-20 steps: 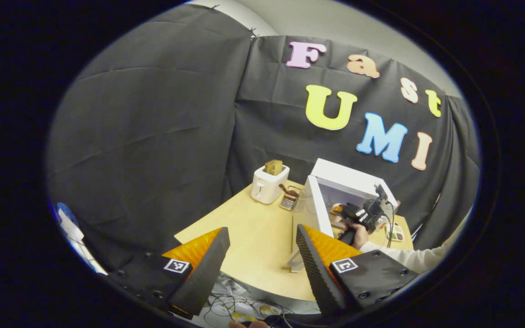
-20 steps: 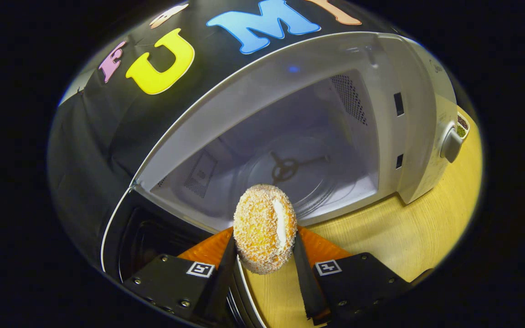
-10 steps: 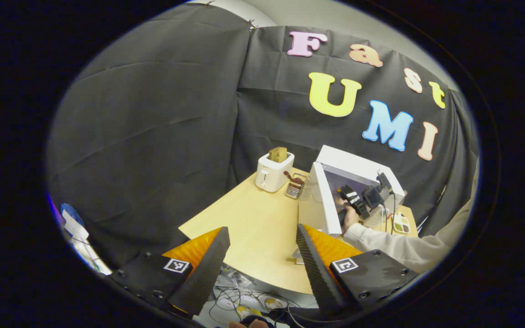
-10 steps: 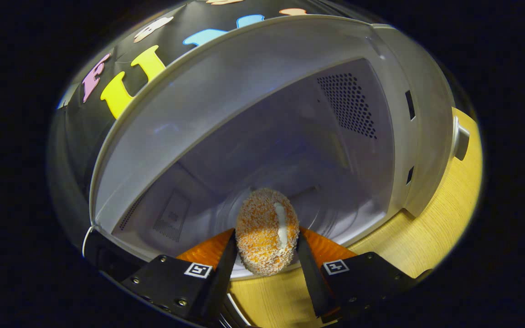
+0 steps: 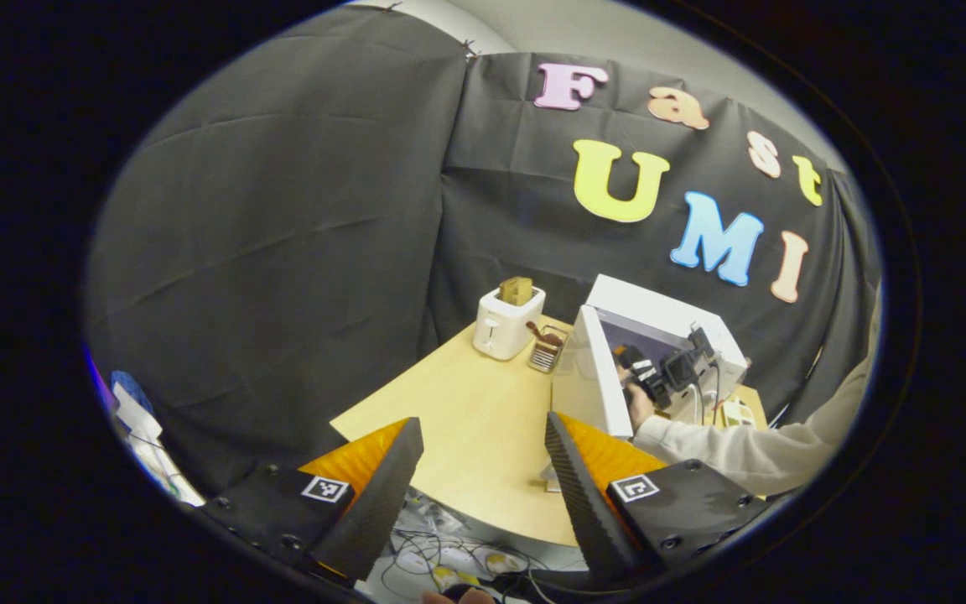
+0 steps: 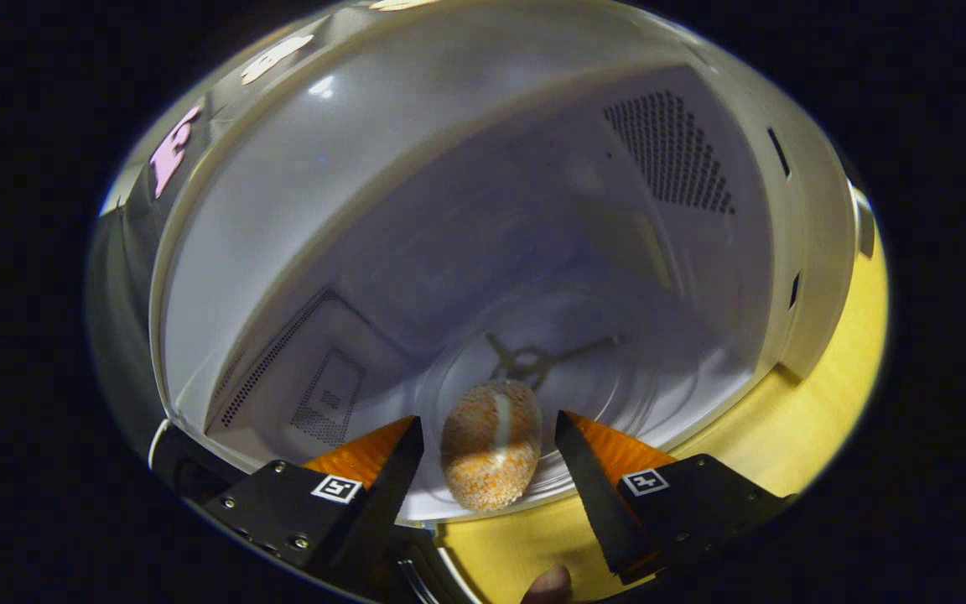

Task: Open the microwave oven with the left hand, put the food in, and close the microwave oven.

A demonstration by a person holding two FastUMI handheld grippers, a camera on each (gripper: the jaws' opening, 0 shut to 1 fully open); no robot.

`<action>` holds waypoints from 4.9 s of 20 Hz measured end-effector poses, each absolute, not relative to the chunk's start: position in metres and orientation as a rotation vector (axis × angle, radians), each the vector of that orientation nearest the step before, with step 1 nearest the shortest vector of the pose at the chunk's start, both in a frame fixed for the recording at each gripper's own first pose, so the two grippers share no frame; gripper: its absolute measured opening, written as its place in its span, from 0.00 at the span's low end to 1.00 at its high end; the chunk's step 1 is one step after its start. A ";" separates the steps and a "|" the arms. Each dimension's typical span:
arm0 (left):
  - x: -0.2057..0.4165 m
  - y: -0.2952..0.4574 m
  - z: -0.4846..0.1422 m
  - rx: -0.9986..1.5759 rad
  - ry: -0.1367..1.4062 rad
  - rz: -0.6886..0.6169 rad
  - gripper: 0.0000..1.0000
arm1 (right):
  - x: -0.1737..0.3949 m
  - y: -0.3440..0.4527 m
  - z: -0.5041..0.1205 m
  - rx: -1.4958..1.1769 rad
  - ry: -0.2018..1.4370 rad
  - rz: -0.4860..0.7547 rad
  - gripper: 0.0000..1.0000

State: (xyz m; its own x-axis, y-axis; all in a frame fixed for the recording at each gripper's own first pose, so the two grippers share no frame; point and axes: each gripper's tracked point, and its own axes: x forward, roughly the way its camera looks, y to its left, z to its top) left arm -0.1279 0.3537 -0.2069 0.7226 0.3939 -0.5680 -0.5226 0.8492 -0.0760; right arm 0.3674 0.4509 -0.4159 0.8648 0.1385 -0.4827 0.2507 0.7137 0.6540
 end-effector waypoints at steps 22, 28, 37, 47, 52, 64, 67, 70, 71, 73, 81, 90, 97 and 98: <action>-0.074 0.396 -0.333 -0.227 0.520 0.082 0.97 | 0.125 0.317 -0.212 0.416 0.411 0.133 0.97; -0.044 0.360 -0.381 -0.167 0.594 -0.011 0.98 | 0.072 0.287 -0.170 0.331 0.383 0.160 0.97; 0.019 0.304 -0.403 -0.106 0.637 -0.015 0.98 | 0.015 0.223 -0.170 0.267 0.398 0.232 0.97; 0.104 0.178 -0.407 -0.063 0.610 -0.212 0.98 | -0.014 0.168 -0.186 0.218 0.447 0.156 0.97; 0.155 0.147 -0.409 -0.071 0.576 -0.329 1.00 | -0.022 0.153 -0.175 0.211 0.446 0.043 0.97; 0.234 0.105 -0.427 -0.084 0.553 -0.410 0.94 | -0.036 0.133 -0.182 0.212 0.519 -0.101 0.97; 0.254 0.096 -0.431 -0.071 0.549 -0.402 0.98 | -0.038 0.122 -0.181 0.185 0.520 -0.106 0.97; 0.276 0.087 -0.434 -0.049 0.542 -0.379 0.94 | -0.042 0.103 -0.179 0.156 0.519 -0.110 0.97; 0.283 0.086 -0.435 -0.042 0.537 -0.365 0.94 | -0.044 0.097 -0.180 0.149 0.516 -0.109 0.97; 0.289 0.082 -0.442 -0.046 0.557 -0.338 0.98 | -0.044 0.085 -0.187 0.142 0.518 -0.088 0.97; 0.307 0.079 -0.449 -0.056 0.617 -0.122 0.94 | 0.000 0.042 -0.193 0.295 0.474 0.117 0.97; 0.205 0.095 -0.227 0.196 0.413 -0.075 0.94 | 0.049 0.057 -0.155 0.392 0.450 0.277 0.97; 0.117 0.143 -0.026 -0.088 0.166 -0.046 1.00 | 0.084 0.062 -0.052 0.172 0.213 0.130 0.97; 0.108 0.152 -0.008 -0.082 0.139 -0.046 0.99 | 0.085 0.060 -0.037 0.148 0.189 0.109 0.97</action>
